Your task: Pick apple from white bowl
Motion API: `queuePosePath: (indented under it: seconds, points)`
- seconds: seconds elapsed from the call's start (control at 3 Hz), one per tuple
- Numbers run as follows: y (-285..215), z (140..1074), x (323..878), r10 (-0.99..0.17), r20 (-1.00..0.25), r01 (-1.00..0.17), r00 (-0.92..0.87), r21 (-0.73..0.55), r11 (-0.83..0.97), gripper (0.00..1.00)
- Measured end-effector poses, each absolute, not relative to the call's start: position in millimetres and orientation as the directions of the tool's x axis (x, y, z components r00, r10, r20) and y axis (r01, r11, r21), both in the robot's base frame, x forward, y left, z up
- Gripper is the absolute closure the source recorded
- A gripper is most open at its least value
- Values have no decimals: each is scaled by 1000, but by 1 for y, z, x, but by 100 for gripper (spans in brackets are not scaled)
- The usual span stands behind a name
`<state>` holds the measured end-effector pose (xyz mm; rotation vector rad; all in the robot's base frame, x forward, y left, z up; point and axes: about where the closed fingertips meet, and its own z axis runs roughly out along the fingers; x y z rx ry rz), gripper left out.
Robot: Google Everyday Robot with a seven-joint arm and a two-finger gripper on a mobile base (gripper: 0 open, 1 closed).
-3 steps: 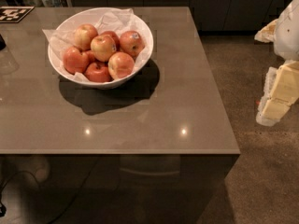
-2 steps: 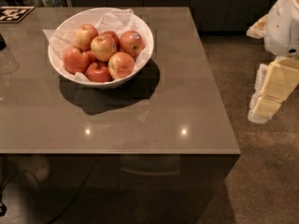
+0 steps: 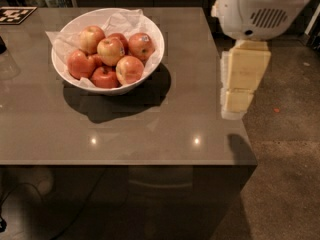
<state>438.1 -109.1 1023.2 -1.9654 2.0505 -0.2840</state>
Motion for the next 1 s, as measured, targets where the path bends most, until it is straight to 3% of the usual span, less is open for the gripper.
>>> queuePosePath:
  seconds: [0.67,1.0]
  points:
    - [-92,1039,453,-989,-147,-920,-20,-384,76,0]
    - [-67,1045,482,-975,-223,-936,6,-343,73,0]
